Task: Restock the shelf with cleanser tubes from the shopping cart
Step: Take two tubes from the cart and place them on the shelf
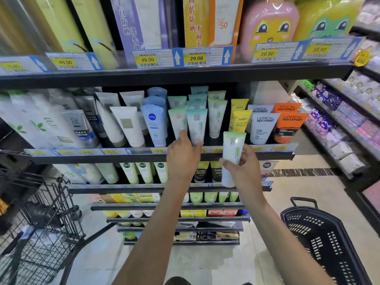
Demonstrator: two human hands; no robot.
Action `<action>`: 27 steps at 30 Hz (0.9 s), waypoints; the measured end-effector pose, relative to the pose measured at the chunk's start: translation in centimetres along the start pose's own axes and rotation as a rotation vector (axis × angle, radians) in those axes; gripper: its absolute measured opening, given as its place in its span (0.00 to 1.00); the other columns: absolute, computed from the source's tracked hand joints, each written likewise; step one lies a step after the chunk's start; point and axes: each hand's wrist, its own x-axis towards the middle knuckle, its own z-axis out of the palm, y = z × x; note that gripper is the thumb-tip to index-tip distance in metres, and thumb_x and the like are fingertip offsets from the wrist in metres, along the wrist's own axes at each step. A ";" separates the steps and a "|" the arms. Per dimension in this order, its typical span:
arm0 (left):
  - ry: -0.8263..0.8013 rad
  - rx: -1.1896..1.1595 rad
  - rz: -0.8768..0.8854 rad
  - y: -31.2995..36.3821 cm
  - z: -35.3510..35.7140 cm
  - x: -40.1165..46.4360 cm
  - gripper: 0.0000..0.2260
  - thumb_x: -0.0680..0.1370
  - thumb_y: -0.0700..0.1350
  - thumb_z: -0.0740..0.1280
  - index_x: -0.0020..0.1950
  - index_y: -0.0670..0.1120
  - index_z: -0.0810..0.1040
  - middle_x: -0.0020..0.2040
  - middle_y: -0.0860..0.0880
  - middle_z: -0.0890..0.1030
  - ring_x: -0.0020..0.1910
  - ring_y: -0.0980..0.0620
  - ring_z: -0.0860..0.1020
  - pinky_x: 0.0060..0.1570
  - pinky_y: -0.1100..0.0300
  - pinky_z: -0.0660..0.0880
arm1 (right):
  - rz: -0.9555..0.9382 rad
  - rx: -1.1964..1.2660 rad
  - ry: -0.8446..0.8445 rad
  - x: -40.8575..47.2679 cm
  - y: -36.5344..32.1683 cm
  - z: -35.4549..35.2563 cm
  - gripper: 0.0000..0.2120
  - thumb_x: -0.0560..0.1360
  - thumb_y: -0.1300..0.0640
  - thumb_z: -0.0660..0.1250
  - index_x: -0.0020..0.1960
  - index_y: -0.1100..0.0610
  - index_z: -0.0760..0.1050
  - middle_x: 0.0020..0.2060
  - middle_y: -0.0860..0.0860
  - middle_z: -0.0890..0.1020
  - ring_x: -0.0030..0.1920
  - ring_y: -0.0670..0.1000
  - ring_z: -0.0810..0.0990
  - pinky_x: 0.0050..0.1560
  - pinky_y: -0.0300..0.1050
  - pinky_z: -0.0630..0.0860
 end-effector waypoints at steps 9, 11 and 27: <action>-0.118 0.247 0.343 -7.1 -1.1 0.7 0.15 0.80 0.56 0.69 0.55 0.44 0.81 0.44 0.46 0.81 0.46 0.42 0.79 0.48 0.48 0.72 | -0.177 -0.216 0.137 1.8 -3.3 2.9 0.24 0.74 0.55 0.78 0.63 0.46 0.70 0.51 0.39 0.81 0.49 0.32 0.79 0.42 0.26 0.74; -0.137 0.273 0.378 -7.6 -0.9 0.7 0.14 0.79 0.55 0.70 0.56 0.45 0.80 0.44 0.47 0.80 0.46 0.43 0.79 0.49 0.49 0.71 | -0.190 -0.226 0.184 2.4 -3.7 3.6 0.22 0.74 0.55 0.78 0.61 0.46 0.71 0.51 0.40 0.81 0.48 0.33 0.79 0.41 0.24 0.72; -0.055 0.171 0.431 -8.6 -0.5 0.0 0.12 0.77 0.51 0.75 0.54 0.44 0.80 0.43 0.47 0.78 0.45 0.43 0.78 0.50 0.48 0.73 | -0.251 -0.333 0.326 5.5 -3.2 7.1 0.26 0.74 0.57 0.78 0.68 0.54 0.71 0.55 0.45 0.83 0.52 0.43 0.81 0.50 0.36 0.76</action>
